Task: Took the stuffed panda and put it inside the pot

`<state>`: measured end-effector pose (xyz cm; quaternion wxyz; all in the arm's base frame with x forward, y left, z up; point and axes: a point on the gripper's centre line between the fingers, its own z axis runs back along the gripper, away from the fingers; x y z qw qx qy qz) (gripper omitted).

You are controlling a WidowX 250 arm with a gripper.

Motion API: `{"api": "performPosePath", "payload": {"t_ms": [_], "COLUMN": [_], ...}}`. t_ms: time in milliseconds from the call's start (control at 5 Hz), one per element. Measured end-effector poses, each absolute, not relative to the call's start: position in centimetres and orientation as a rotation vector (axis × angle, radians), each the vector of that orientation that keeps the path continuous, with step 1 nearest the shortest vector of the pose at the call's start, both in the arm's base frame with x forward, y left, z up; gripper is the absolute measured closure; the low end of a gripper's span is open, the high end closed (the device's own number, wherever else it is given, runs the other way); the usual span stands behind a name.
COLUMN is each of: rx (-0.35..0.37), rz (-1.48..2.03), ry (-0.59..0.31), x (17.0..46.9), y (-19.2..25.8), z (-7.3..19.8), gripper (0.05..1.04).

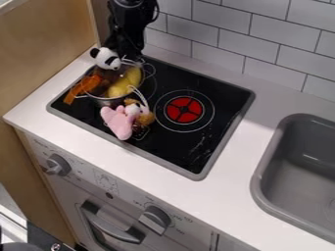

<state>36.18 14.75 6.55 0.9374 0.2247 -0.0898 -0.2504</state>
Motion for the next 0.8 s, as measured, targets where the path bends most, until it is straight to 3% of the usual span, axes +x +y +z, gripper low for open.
{"api": "performPosePath", "payload": {"t_ms": [600, 800], "rx": [0.443, 0.431], "rz": [-0.514, -0.481], "ry": [-0.239, -0.242], "x": [37.6, 37.7], "y": [15.7, 14.8], "z": [4.2, 4.2], "gripper": [0.851, 0.796]}}
